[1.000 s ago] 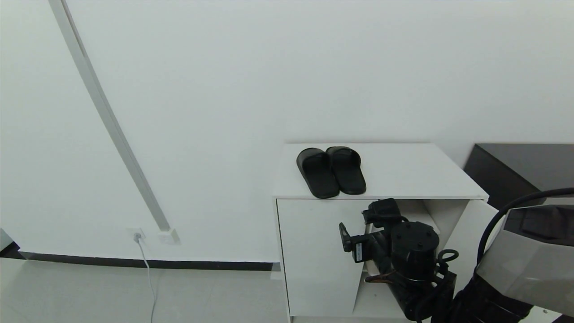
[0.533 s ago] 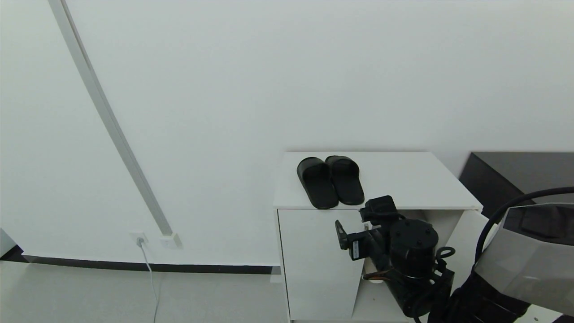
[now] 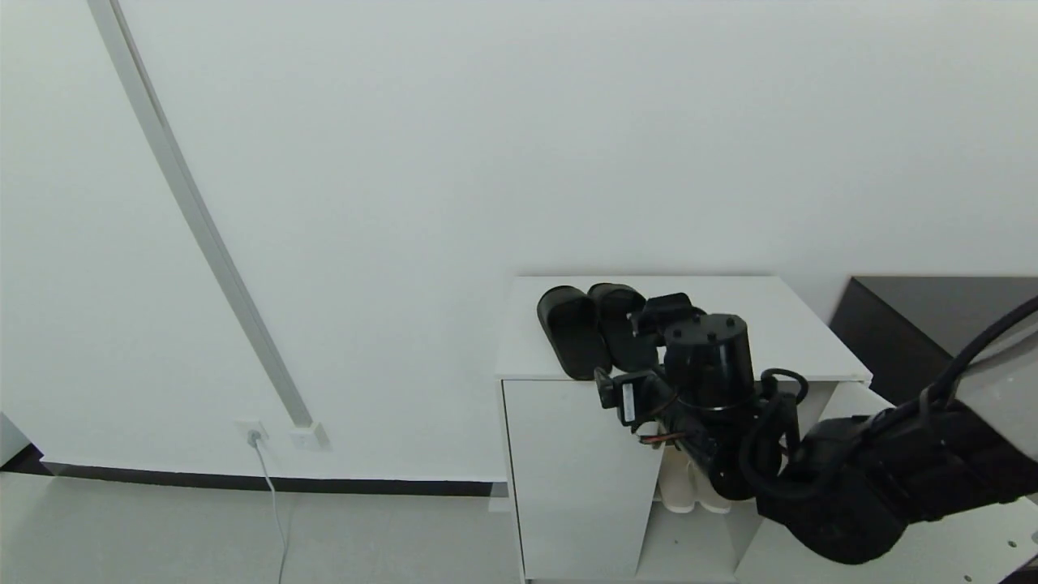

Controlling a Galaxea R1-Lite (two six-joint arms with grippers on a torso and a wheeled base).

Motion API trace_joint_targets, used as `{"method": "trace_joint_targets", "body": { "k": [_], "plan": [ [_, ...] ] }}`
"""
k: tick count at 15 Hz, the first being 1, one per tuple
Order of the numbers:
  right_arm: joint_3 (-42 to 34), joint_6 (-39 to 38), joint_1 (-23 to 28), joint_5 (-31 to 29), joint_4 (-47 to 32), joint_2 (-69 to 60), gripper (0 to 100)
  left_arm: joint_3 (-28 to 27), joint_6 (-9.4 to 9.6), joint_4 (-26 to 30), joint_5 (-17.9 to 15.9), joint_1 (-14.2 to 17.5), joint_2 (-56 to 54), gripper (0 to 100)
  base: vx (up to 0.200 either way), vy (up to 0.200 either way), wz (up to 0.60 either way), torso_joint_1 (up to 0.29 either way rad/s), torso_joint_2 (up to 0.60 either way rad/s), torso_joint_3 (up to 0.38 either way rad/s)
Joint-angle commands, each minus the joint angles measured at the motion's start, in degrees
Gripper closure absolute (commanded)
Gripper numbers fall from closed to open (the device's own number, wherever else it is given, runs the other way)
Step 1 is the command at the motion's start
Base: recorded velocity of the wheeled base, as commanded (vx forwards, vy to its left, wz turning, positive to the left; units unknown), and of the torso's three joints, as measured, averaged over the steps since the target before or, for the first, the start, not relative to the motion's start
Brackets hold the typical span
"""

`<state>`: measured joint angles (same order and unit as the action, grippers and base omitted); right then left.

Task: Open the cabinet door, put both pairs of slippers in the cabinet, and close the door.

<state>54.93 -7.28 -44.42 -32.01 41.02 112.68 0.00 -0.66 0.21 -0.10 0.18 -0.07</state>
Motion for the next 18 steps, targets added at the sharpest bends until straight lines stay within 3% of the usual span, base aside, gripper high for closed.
{"method": "trace_joint_targets", "body": {
  "k": [1,4,9,13,18],
  "plan": [
    [9.76,-2.92,-0.05,-0.24,-9.64,-3.34,0,0.0,-0.04,0.06,0.01,-0.01,0.07,100,0.0,0.0,0.0,0.0,0.0,0.0],
    [14.41,-6.17,-0.31,-0.24,-17.38,-3.17,0,0.0,0.13,-0.03,0.1,-0.01,0.07,100,0.0,0.0,0.0,0.0,0.0,0.0],
    [12.39,-6.43,-0.31,-0.24,-17.12,-2.55,0,0.0,0.13,-0.03,0.1,-0.01,0.07,100,0.04,0.0,0.0,0.0,0.0,0.0],
    [9.41,-7.84,-0.31,0.02,-16.15,-1.85,0,0.0,0.13,0.06,0.01,-0.01,0.07,100,0.2,0.0,0.0,0.001,0.0,0.001],
    [1.14,-7.66,-0.31,0.28,-6.22,1.4,0,0.0,0.04,-0.03,0.01,-0.01,0.07,100,0.16,0.0,0.0,0.006,0.0,0.001]
  ]
}}
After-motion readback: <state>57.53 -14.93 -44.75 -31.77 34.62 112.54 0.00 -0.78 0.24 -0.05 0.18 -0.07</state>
